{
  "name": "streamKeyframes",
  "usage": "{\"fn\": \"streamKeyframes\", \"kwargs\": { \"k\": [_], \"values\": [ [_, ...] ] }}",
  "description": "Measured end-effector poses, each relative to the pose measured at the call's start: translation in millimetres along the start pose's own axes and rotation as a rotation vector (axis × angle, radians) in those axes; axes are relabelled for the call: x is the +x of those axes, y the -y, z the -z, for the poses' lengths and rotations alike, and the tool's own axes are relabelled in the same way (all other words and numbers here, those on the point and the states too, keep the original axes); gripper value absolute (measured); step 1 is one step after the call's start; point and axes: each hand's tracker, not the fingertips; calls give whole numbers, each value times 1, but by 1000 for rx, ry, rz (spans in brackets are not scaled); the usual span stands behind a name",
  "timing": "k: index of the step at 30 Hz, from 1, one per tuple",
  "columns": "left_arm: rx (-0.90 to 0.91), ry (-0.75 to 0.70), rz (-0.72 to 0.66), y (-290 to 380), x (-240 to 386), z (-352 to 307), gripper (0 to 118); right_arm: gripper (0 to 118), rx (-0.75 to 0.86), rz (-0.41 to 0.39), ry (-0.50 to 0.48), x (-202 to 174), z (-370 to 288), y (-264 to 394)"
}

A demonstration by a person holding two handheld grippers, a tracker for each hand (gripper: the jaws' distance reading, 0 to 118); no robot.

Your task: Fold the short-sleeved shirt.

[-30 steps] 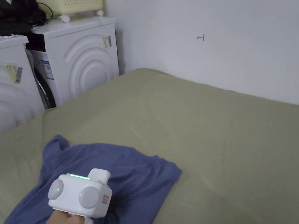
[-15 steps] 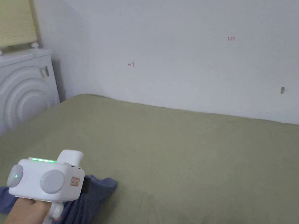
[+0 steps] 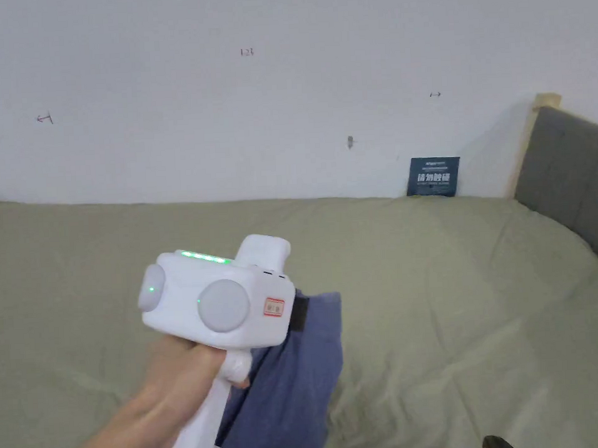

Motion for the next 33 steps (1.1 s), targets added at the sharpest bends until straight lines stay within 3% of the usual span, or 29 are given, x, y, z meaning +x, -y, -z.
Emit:
{"fn": "streamKeyframes", "kwargs": {
  "k": [8, 9, 10, 11, 12, 15, 17, 18, 19, 20, 22, 28, 33],
  "values": [
    [-216, 47, -81, 60, 17, 152, 0, 2, -69, 16, 44, 18, 27, 16],
    [-215, 41, -80, 68, 20, 159, 7, 2, -76, 15, 43, 19, 30, 17],
    [-222, 39, -80, 74, 19, 164, 44, 2, -81, 13, 44, 20, 33, 17],
    [-225, 35, -87, 77, 16, 165, 91, 2, -83, 13, 44, 20, 35, 17],
    [-227, 37, -91, 80, 12, 166, 118, 2, -85, 12, 44, 20, 37, 17],
    [-163, 25, -132, 82, 12, 136, 113, 2, -83, 17, 41, 19, 39, 15],
    [-101, -14, -138, 83, 7, 107, 100, 2, -80, 19, 36, 16, 38, 13],
    [-38, -36, -154, 80, 8, 84, 82, 2, -72, 22, 27, 14, 36, 12],
    [5, -60, -155, 82, 6, 59, 35, 2, -63, 22, 22, 12, 34, 10],
    [46, -79, -156, 86, 4, 35, 0, 2, -57, 20, 17, 10, 31, 9],
    [203, -182, -182, 101, 0, -21, 0, 2, -34, 19, 1, 3, 25, 6],
    [400, -444, -165, 166, 3, -170, 0, 2, 43, -13, -56, -17, 2, -5],
    [517, -563, -209, 195, -6, -237, 0, 2, 96, -9, -89, -35, -14, -16]
  ]
}}
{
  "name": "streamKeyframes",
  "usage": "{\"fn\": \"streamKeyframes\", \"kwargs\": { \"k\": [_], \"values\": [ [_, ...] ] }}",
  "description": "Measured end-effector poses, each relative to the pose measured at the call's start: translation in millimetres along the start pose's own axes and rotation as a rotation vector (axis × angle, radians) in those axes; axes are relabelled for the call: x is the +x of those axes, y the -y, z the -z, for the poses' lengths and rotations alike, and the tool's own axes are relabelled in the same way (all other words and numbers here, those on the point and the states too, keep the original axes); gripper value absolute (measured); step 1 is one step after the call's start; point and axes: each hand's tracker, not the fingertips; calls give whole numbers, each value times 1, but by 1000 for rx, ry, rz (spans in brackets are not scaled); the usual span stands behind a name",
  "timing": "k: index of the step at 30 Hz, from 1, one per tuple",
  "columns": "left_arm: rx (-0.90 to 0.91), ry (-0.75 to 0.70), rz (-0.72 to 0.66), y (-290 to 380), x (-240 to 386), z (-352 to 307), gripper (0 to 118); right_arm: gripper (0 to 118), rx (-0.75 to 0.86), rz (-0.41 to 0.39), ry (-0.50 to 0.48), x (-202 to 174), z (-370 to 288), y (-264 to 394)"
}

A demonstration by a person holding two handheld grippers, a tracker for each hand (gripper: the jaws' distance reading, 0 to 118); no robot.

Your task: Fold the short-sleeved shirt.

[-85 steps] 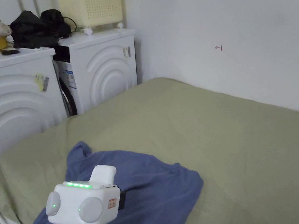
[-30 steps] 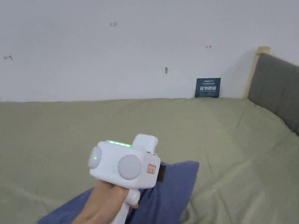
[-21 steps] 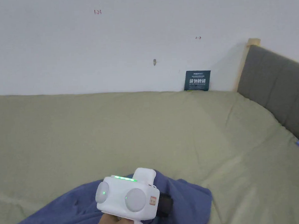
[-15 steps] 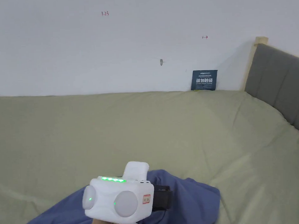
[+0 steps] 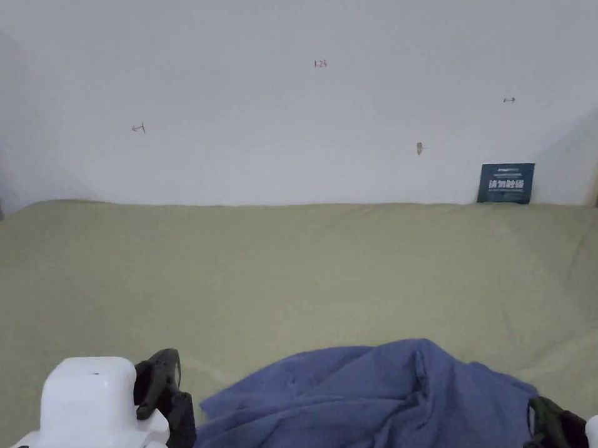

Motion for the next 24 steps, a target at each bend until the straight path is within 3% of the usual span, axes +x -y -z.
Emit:
{"fn": "streamKeyframes", "kwargs": {
  "k": [7, 11, 17, 19, 24],
  "values": [
    [13, -50, -4, -13, -17, -10, 0, 2, 24, -14, -38, -20, -9, -10],
    [-109, -19, -48, -6, -39, 11, 0, 2, 12, -26, -58, -27, -6, -10],
    [-358, -46, -93, 28, -83, 96, 0, 2, -17, -25, -78, -37, 10, 3],
    [-476, -49, -47, 50, -91, 136, 0, 2, -48, -25, -90, -42, 19, 9],
    [-735, 12, -59, 104, -102, 213, 0, 2, -104, -48, -94, -46, 36, 21]
  ]
}}
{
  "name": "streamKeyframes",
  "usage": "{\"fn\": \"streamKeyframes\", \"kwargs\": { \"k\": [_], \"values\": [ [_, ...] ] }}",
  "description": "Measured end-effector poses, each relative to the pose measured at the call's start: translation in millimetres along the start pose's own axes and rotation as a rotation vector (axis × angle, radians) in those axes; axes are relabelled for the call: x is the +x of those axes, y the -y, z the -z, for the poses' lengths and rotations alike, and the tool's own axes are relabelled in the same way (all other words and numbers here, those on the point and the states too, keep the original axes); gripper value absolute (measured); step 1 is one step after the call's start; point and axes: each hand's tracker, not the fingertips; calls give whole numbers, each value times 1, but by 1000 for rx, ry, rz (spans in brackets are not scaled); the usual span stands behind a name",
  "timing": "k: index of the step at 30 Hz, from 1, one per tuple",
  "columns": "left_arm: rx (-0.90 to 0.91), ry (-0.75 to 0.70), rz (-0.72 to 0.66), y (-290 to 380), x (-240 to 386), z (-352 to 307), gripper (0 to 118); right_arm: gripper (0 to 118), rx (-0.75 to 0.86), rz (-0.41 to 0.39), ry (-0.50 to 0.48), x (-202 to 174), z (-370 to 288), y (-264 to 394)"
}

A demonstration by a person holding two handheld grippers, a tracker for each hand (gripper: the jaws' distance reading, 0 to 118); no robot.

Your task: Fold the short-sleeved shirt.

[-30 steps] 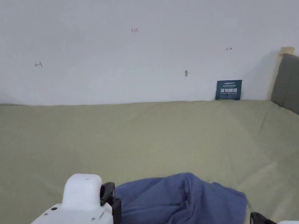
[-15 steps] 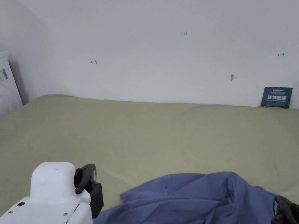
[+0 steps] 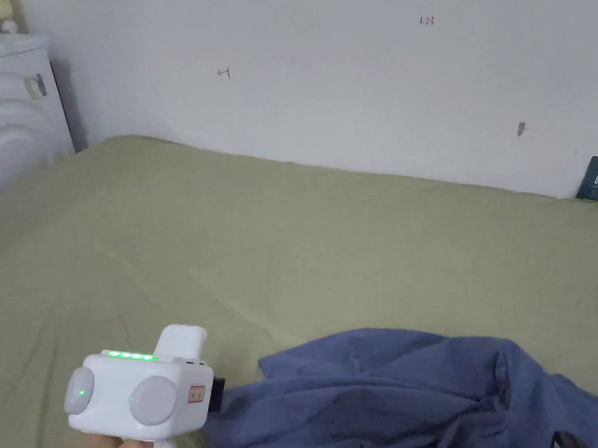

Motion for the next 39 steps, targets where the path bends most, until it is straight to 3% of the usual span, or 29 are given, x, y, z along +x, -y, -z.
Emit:
{"fn": "streamKeyframes", "kwargs": {
  "k": [2, 3, 4, 5, 6, 11, 14, 15, 16, 21, 27, 31, 36, 37, 39],
  "values": [
    [-54, -43, 42, -1, 0, 24, 5, 2, -17, -1, 6, 1, 6, 3],
    [-49, -51, 49, -2, 1, 32, 28, 2, -24, -2, 8, 2, 9, 4],
    [-63, -38, 52, -2, 0, 42, 83, 2, -31, -1, 11, 4, 12, 6],
    [-93, -44, 50, 0, 1, 48, 116, 2, -38, 0, 13, 4, 15, 7],
    [-68, -52, 51, 4, 2, 53, 118, 2, -47, 1, 16, 5, 18, 8],
    [-125, -97, 86, 13, 9, 77, 112, 2, -74, 2, 17, 8, 27, 13],
    [-101, -95, 26, 14, 9, 65, 69, 2, -82, 5, 18, 13, 29, 15],
    [-84, -83, 40, 14, 10, 59, 31, 2, -89, 8, 21, 16, 31, 16],
    [-49, -74, 44, 15, 10, 56, 0, 2, -95, 16, 27, 20, 33, 17],
    [-70, -34, 8, 8, 2, 59, 0, 2, -126, 85, 70, 49, 52, 17],
    [-68, -24, 17, 9, 13, 48, 0, 2, -222, 64, 169, 115, 130, 10],
    [-67, -17, 21, 7, 17, 43, 0, 2, -369, 110, 145, 169, 210, 5],
    [-71, -8, 16, 5, 18, 42, 0, 2, -504, 121, 115, 200, 268, 13],
    [-72, -7, 13, 3, 18, 42, 0, 12, -541, 145, 80, 206, 276, 15],
    [-74, -6, 14, 2, 19, 42, 0, 79, -596, 193, 46, 214, 288, 22]
  ]
}}
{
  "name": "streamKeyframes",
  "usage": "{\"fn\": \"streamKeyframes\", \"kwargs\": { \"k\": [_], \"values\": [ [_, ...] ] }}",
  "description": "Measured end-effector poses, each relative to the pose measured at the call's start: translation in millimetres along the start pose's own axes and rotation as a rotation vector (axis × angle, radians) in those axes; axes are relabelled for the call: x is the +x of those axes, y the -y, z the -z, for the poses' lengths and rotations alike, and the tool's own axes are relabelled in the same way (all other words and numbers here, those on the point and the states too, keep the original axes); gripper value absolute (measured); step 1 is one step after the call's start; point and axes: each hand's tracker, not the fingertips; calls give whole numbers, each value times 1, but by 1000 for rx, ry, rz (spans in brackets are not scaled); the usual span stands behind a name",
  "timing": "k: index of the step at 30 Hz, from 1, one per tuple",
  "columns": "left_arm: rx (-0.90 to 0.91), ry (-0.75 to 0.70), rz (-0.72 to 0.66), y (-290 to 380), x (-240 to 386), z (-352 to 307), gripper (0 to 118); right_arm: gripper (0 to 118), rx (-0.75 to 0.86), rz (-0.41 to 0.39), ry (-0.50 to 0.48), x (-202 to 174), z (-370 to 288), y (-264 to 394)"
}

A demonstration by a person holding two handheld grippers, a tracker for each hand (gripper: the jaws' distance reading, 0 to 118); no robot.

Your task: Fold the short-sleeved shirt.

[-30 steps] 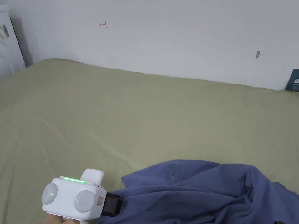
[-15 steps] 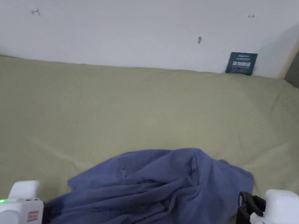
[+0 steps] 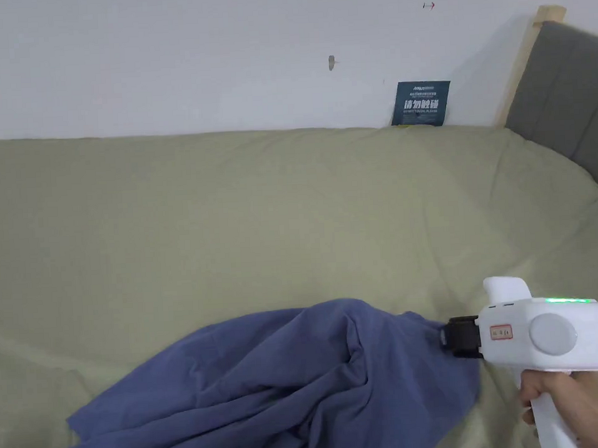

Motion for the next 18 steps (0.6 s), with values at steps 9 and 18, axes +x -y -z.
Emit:
{"fn": "streamKeyframes", "kwargs": {
  "k": [9, 18],
  "values": [
    [-4, -16, 23, -4, 3, 4, 0, 87, -126, -31, -3, -1, 20, 7],
    [120, -31, 31, -30, -8, -66, 0, 4, 121, -80, -32, -19, -123, -11]
  ]
}}
